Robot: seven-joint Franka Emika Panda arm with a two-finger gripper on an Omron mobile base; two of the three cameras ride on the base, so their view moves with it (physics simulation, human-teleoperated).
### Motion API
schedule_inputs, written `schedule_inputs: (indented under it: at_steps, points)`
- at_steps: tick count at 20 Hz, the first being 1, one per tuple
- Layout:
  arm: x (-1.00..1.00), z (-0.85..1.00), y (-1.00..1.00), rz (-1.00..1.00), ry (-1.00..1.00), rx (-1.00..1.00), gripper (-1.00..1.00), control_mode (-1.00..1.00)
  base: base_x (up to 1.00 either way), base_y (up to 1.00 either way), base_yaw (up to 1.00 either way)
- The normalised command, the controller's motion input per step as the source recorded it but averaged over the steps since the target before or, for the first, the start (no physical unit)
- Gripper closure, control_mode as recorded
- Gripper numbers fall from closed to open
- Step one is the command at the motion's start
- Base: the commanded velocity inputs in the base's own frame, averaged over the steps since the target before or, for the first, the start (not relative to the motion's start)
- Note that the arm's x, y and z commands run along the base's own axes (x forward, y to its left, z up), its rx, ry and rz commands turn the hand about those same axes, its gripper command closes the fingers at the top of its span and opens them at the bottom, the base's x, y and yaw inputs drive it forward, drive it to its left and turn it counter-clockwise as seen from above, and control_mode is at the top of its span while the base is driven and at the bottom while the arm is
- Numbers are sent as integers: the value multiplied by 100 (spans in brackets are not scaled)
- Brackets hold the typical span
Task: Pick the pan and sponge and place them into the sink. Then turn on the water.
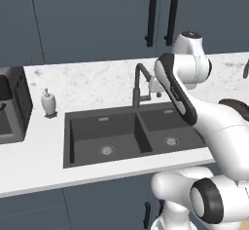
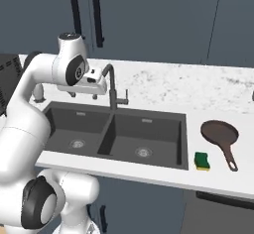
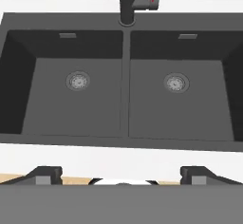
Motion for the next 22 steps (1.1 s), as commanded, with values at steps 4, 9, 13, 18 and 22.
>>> schedule_inputs:
  at_steps: [4, 9, 13, 18, 22]
  points:
    - [0, 0, 0, 0, 0, 0, -100, 100, 0, -62, -4]
    - [0, 0, 0, 0, 0, 0, -100, 100, 4, -66, -3]
    - [0, 0, 0, 0, 0, 0, -100, 100, 10, -61, -3]
    - [0, 0, 0, 0, 0, 0, -100, 100, 3, -35, -1]
    - [0, 0, 0, 0, 0, 0, -100, 100, 0, -1, 0]
